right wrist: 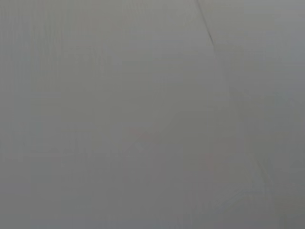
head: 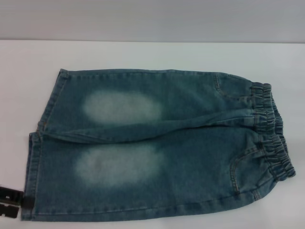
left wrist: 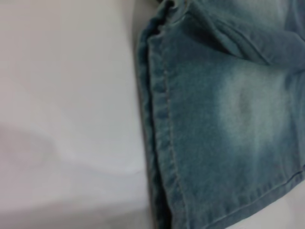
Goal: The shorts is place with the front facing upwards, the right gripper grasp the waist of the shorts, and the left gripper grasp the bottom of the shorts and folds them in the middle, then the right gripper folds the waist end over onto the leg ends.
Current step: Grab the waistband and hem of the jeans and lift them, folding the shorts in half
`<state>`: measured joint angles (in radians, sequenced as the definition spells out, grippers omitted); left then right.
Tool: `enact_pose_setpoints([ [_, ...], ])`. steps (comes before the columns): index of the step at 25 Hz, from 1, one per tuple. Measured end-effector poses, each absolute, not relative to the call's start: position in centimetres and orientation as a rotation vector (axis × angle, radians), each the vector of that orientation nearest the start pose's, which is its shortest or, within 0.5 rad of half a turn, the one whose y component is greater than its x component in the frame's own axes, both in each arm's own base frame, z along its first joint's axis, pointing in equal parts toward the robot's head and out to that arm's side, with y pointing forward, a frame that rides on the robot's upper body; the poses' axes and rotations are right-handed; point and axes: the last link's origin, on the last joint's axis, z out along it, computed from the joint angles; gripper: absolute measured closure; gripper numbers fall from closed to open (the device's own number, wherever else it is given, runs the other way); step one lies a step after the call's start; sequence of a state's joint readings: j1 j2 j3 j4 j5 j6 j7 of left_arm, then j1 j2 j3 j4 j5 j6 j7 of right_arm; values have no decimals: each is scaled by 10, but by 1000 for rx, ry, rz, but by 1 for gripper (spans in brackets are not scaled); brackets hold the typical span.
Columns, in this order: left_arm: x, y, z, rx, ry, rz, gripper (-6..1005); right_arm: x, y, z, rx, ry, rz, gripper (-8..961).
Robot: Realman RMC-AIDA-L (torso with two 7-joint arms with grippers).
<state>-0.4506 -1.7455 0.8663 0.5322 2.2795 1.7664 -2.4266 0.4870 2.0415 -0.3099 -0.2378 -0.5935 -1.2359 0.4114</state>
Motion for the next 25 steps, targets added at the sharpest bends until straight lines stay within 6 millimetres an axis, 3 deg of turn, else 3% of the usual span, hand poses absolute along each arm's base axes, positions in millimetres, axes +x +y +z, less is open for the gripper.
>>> enact_pose_setpoints([
  [25, -361, 261, 85, 2195, 2205, -36, 263, 376, 337, 145, -956, 495, 843, 226],
])
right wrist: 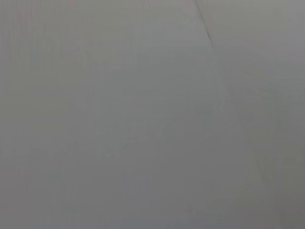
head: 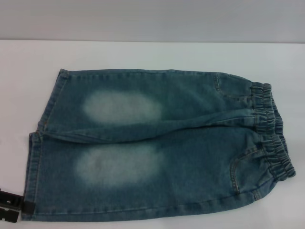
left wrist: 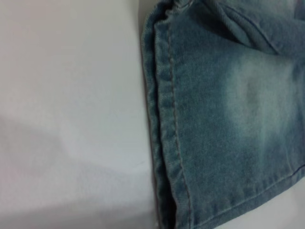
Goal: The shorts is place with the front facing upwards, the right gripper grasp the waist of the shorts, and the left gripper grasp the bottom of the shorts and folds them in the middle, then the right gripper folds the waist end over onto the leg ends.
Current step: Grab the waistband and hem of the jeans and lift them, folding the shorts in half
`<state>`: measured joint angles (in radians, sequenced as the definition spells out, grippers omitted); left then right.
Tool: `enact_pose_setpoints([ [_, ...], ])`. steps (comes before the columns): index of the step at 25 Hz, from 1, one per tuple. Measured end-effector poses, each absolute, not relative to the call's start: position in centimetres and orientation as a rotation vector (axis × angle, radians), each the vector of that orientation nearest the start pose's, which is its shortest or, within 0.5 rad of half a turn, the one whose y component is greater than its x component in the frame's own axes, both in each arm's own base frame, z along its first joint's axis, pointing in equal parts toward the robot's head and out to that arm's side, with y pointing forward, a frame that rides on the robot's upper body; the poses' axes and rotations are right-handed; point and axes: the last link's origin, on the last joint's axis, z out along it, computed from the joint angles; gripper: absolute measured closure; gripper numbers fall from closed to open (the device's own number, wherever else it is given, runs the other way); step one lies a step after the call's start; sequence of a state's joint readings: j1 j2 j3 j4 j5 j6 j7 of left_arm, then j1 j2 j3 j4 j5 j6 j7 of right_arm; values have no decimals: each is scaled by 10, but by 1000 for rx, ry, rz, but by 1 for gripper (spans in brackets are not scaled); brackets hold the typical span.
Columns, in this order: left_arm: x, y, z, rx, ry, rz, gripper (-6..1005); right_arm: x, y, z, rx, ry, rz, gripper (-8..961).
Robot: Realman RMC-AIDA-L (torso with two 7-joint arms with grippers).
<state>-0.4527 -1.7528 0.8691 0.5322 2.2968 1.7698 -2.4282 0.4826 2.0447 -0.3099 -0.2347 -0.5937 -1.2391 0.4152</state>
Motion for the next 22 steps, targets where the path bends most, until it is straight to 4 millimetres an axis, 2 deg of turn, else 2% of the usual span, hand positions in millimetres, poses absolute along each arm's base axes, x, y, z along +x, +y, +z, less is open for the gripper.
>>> enact_pose_setpoints([
  [22, -361, 262, 78, 2192, 2208, -64, 267, 376, 337, 145, -951, 495, 849, 225],
])
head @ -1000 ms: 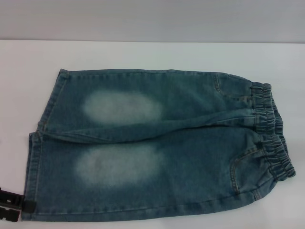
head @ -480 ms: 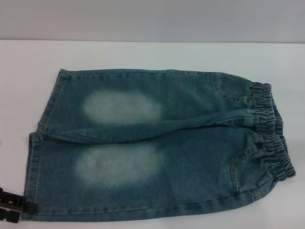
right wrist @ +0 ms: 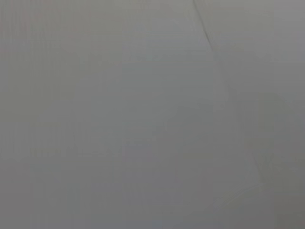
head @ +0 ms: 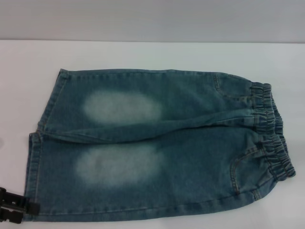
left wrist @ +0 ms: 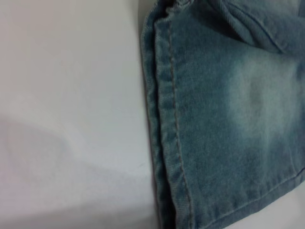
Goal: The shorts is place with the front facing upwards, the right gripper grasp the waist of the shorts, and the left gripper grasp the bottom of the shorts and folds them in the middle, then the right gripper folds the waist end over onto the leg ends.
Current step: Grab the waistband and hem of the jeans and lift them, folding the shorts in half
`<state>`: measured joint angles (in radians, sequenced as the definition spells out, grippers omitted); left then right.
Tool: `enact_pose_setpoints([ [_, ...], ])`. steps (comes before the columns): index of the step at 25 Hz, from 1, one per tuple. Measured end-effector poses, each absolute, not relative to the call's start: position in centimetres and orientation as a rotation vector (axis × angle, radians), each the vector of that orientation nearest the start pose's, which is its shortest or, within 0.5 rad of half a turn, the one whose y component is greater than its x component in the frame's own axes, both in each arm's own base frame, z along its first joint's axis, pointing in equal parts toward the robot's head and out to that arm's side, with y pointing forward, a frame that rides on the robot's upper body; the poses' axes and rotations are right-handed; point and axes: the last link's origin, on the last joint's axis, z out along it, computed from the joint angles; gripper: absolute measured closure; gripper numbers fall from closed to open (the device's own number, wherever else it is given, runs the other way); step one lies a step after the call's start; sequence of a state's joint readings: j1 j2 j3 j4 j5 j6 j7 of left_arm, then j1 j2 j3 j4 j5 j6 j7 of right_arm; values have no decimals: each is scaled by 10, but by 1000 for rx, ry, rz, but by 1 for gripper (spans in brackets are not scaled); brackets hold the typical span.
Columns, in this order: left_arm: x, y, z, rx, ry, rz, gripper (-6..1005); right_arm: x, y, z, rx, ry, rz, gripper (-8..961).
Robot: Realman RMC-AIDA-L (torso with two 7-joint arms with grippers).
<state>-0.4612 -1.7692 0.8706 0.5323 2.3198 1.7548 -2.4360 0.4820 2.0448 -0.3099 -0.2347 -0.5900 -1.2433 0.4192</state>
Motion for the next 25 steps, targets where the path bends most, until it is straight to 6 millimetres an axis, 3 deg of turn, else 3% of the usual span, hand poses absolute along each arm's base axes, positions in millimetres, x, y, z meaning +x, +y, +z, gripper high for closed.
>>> enact_pose_setpoints([
  [13, -356, 267, 74, 2209, 2180, -62, 269, 377, 335, 144, -948, 499, 850, 226],
  [25, -342, 282, 73, 2262, 2119, -45, 271, 381, 331, 143, -944, 509, 845, 225],
])
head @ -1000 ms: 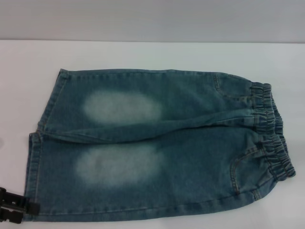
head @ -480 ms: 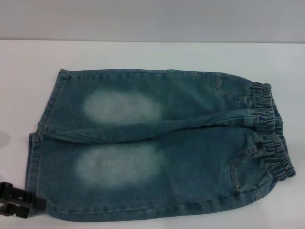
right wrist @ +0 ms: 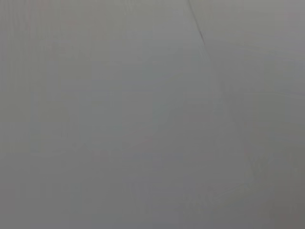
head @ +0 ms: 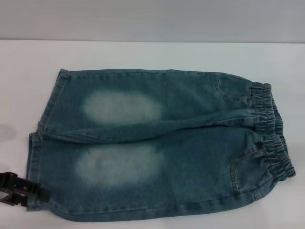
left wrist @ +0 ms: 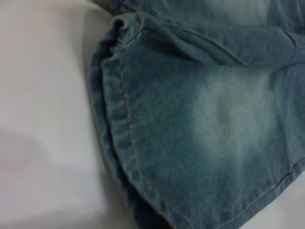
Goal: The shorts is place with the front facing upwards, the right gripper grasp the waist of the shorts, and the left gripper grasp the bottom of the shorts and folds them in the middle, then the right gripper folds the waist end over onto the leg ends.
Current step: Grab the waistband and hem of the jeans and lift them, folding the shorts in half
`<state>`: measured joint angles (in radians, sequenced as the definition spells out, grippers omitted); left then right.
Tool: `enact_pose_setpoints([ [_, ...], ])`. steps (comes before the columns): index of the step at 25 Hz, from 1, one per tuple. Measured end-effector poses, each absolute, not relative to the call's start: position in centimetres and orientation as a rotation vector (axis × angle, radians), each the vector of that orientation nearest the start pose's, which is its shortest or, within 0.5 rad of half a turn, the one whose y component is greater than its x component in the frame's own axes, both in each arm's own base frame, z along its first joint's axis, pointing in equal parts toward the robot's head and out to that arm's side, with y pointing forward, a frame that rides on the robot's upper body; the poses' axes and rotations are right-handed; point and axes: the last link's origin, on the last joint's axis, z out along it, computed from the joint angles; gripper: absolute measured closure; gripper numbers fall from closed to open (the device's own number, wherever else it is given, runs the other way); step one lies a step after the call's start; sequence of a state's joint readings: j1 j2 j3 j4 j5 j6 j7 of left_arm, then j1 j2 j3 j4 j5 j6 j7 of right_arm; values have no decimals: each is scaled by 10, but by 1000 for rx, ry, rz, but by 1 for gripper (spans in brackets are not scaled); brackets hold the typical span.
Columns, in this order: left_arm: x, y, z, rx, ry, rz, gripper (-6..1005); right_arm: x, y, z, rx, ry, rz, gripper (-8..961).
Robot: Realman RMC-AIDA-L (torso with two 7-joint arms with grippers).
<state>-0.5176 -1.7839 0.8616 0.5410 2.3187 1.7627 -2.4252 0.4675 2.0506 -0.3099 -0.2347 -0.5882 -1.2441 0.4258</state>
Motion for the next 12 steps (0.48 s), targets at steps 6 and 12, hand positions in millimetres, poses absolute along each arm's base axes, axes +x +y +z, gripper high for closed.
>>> enact_pose_setpoints([
  [6, -337, 287, 73, -2342, -2159, 44, 272, 382, 330, 142, -945, 517, 850, 225],
  [12, -336, 285, 72, -2360, -2160, 47, 273, 383, 328, 143, -938, 519, 850, 225],
])
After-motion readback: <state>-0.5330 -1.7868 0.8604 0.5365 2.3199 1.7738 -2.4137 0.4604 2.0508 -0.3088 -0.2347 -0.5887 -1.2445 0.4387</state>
